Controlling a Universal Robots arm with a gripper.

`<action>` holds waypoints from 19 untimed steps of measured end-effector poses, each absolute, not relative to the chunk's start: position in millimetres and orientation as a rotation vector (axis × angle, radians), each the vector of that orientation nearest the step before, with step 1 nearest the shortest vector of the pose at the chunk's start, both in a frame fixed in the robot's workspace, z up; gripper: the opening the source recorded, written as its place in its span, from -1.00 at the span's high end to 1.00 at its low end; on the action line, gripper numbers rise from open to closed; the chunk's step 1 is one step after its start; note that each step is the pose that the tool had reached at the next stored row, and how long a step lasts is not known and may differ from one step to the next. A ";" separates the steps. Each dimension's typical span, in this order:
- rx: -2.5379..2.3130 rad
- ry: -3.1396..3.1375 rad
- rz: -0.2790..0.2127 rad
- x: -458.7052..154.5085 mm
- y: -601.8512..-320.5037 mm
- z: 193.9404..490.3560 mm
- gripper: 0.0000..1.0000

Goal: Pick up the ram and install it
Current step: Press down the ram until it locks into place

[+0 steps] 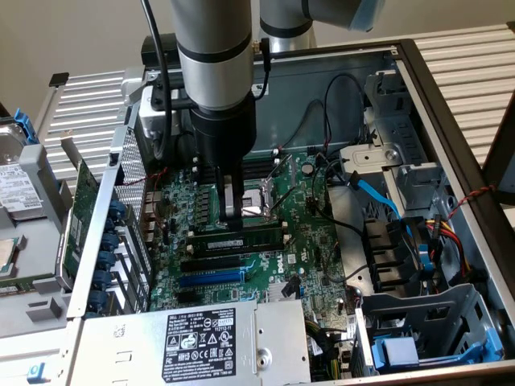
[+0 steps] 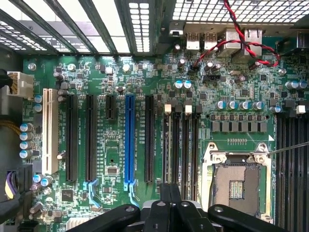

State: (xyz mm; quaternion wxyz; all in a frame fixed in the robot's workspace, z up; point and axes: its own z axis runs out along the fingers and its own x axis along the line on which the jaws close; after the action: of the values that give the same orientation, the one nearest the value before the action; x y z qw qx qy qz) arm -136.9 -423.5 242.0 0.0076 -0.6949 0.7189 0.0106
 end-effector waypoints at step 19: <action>-2.189 2.243 0.030 -133.4 -421.5 236.3 0.79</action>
State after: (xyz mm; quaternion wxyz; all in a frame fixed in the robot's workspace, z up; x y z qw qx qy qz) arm -133.4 -421.5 236.3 0.0039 -0.6984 0.7157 0.0096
